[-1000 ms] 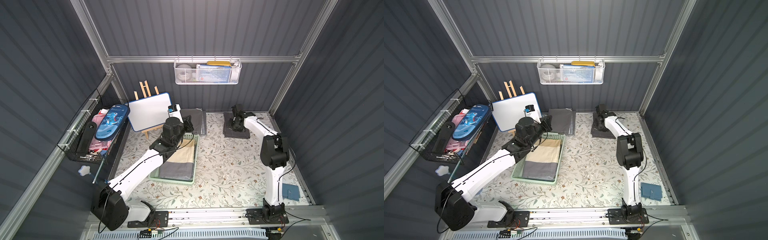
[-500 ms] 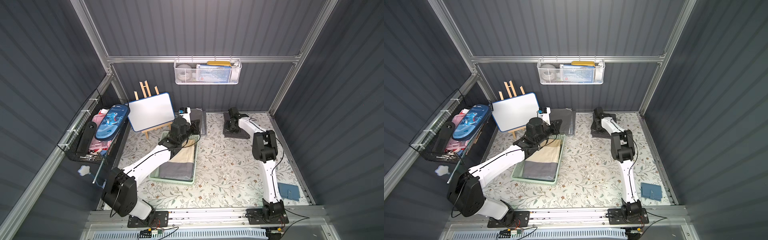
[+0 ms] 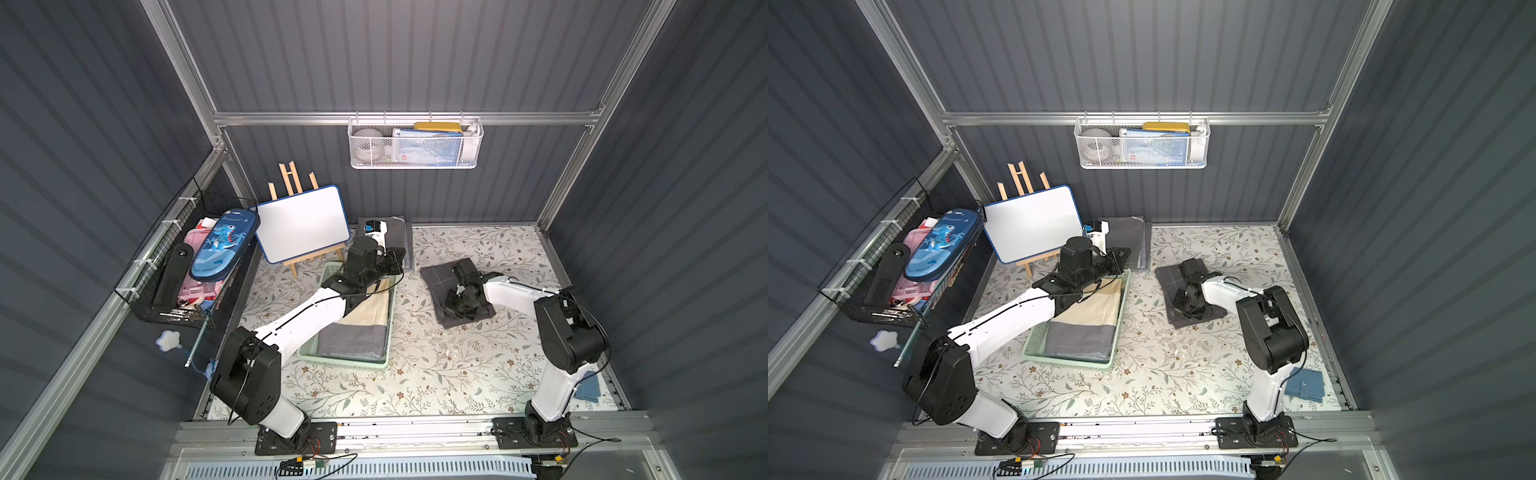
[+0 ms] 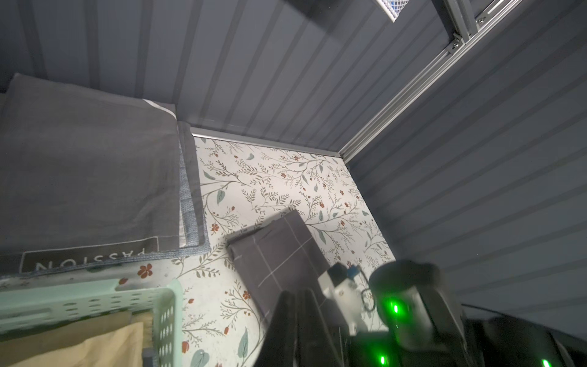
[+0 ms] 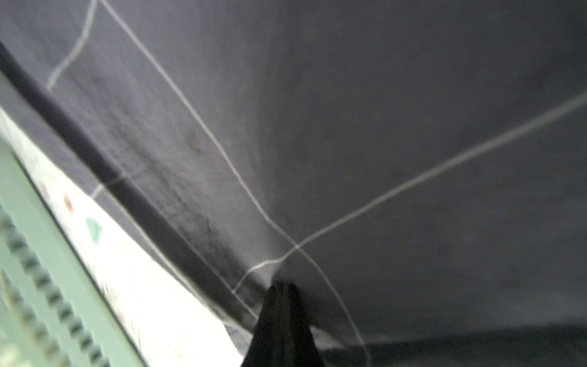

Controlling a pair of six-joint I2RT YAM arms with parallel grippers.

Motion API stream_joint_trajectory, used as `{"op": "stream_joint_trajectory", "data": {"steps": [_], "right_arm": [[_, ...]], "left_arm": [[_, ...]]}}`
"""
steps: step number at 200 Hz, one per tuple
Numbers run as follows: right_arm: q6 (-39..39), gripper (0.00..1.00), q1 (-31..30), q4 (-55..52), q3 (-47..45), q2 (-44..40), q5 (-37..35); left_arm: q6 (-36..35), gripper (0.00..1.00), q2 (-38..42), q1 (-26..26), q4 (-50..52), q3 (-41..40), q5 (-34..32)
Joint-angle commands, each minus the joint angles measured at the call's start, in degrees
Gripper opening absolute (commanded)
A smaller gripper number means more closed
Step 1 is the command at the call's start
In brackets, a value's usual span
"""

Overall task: Put the folded pillowcase in the basket
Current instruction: Move the pillowcase to the center of the board.

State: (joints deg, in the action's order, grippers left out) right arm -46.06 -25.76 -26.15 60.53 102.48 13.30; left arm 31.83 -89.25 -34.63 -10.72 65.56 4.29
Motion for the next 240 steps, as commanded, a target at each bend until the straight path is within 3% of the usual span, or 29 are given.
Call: {"op": "stream_joint_trajectory", "data": {"steps": [1, 16, 27, 37, 48, 82, 97, 113, 134, 181, 194, 219, 240], "right_arm": [[-9.0, 0.0, -5.0, 1.6, -4.1, -5.4, 7.0], [-13.8, 0.0, -9.3, 6.0, -6.9, -13.5, 9.0], [-13.0, 0.0, -10.1, -0.3, -5.5, -18.5, 3.7], [-9.6, 0.0, -9.8, -5.5, -4.3, -21.8, -6.4], [-5.4, 0.0, -7.0, -9.8, -3.6, -23.8, -12.4], [3.0, 0.0, 7.7, -9.2, -3.4, -18.3, -8.5], [6.6, 0.0, 12.5, -13.3, 2.4, -11.3, -2.6], [8.8, 0.0, 13.1, -15.0, 6.5, -6.1, -3.3], [8.2, 0.0, 13.1, -13.4, 4.9, -3.8, -2.5], [7.6, 0.0, 12.6, -12.0, -10.5, -12.1, -5.2], [8.1, 0.04, 13.3, -12.3, -13.4, -15.7, -5.3], [8.8, 0.03, 15.1, -14.1, -15.0, -19.6, -5.1], [10.8, 0.03, 15.6, -17.1, -13.2, -18.1, -4.8]], "left_arm": [[2.2, 0.11, -0.4, -1.1, 3.3, -0.9, 3.6], [1.9, 0.15, 1.0, -2.1, 6.0, -1.4, 2.5], [2.5, 0.18, 2.7, -2.6, 6.9, -2.3, 1.7], [3.0, 0.21, 3.9, -2.8, 6.8, -3.3, 1.7], [3.6, 0.25, 4.9, -3.3, 6.3, -4.0, 1.7], [4.5, 0.48, 2.2, -5.6, 7.0, -2.5, 2.3], [4.1, 0.5, -0.6, -7.3, 7.1, -1.3, 1.0], [4.0, 0.5, -3.7, -7.9, 7.2, -0.1, 0.3], [4.1, 0.5, -7.8, -7.8, 7.0, 1.3, 0.0], [5.8, 0.55, -19.2, -7.9, 8.4, 9.1, 0.2], [5.8, 0.57, -23.3, -7.9, 9.0, 13.4, 0.1], [5.8, 0.57, -30.2, -7.9, 12.3, 22.8, -2.1], [6.4, 0.56, -33.1, -7.9, 13.0, 26.0, -3.1]]}}
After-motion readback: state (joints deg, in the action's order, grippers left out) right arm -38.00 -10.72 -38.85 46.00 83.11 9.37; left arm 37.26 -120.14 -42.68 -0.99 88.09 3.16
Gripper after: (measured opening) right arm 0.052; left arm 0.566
